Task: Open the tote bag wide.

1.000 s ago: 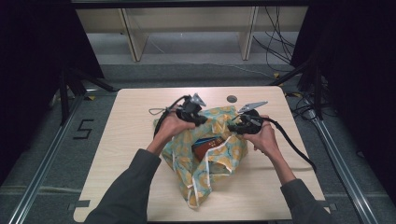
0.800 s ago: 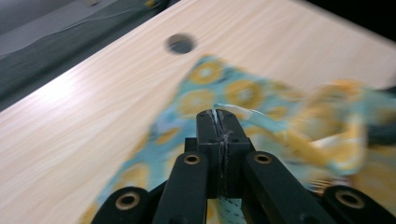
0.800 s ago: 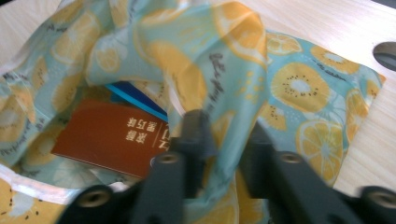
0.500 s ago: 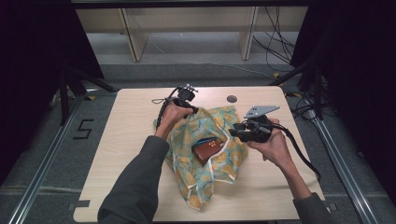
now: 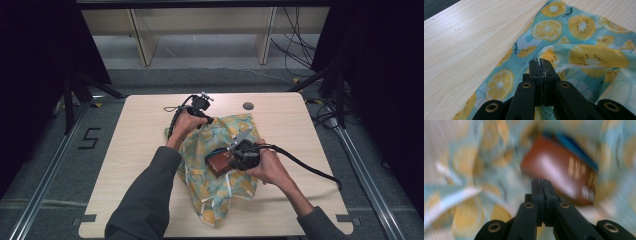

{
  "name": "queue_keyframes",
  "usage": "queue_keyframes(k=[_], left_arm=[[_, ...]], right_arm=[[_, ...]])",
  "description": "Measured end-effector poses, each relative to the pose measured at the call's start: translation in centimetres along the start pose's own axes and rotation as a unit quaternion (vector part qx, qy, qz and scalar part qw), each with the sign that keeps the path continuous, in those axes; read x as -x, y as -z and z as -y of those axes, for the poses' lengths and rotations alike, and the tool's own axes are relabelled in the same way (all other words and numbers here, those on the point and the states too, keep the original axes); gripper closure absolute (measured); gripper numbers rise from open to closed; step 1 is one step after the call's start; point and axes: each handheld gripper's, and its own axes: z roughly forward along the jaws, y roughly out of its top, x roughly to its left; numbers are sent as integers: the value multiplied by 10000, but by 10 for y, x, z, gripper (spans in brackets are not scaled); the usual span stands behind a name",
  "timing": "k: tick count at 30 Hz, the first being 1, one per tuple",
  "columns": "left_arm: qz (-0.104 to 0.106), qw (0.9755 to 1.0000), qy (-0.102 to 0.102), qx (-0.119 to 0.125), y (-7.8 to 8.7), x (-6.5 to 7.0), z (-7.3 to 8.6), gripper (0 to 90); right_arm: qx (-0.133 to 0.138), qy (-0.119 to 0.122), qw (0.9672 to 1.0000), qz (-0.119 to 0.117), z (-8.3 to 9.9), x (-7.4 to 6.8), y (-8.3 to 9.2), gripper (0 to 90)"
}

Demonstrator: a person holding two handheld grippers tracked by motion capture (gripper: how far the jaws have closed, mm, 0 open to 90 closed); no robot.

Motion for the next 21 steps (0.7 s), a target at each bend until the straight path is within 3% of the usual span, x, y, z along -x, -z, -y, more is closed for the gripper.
queue_keyframes(k=[1,2,3,4,6,7,8,11,12,14,15,18,19,20,21], left_arm=[[0,10000,0,0,0,0,0,878],[33,10000,-23,-25,-1,0,2,878],[44,9999,81,96,-3,2,3,876],[81,9999,-51,-39,-3,1,4,875],[104,9999,-4,-52,-7,2,8,865],[123,9999,19,-86,-11,2,9,854],[123,9999,19,-86,-11,2,9,853],[180,9998,46,-44,-13,4,8,852],[172,9998,7,-55,-12,4,7,852],[197,9998,-35,-56,-10,5,5,853],[197,9998,-35,-56,-10,5,5,853],[180,9998,-40,-38,-9,6,5,853],[202,9998,-31,-35,-9,5,5,852],[188,9998,-22,-32,-8,5,5,852],[188,9998,-22,-32,-8,5,5,852]], right_arm=[[0,0,10000,0,0,0,0,900],[-164,-122,9997,128,7,-2,4,900],[-212,25,9996,189,18,1,9,900],[-303,-155,9992,219,26,1,13,900],[-416,-350,9980,326,48,7,19,900],[-420,-557,9968,398,67,14,19,900],[-420,-557,9968,398,67,14,19,900],[-8,-755,9959,507,73,18,30,898],[302,-736,9948,629,70,20,35,880],[957,-858,9879,870,55,20,45,829],[957,-858,9879,870,55,20,45,829],[1280,-811,9838,959,41,16,41,782],[1228,-850,9845,916,37,15,41,719],[1311,-1112,9794,1055,30,14,33,615],[1311,-1112,9794,1055,30,14,33,615]])
